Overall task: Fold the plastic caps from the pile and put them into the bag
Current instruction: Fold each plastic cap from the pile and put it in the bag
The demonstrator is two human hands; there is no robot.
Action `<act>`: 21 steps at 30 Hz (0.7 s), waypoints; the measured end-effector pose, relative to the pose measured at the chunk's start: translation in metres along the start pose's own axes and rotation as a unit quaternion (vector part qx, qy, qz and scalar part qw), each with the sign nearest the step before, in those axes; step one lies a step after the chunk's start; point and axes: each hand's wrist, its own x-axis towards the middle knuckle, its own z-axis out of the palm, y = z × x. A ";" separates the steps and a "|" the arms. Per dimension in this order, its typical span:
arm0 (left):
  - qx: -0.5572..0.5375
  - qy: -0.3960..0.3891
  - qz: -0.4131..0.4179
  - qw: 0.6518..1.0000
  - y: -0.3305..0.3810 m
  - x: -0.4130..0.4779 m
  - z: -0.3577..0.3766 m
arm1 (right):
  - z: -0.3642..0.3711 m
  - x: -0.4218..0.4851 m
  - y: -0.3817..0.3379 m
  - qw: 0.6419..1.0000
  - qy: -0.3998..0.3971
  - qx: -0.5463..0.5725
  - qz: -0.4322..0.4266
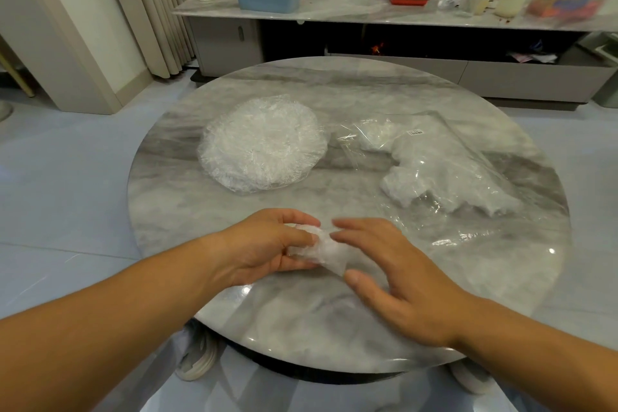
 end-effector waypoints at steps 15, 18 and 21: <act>0.005 -0.047 0.161 0.986 0.029 -0.003 0.078 | -0.057 -0.005 0.006 0.818 0.164 0.453 0.314; 0.043 -0.053 0.166 0.984 0.027 0.003 0.101 | -0.075 -0.019 0.019 0.841 0.218 0.395 0.300; 0.200 -0.013 0.210 0.957 0.021 0.011 0.117 | -0.096 -0.037 0.042 0.865 0.267 0.309 0.293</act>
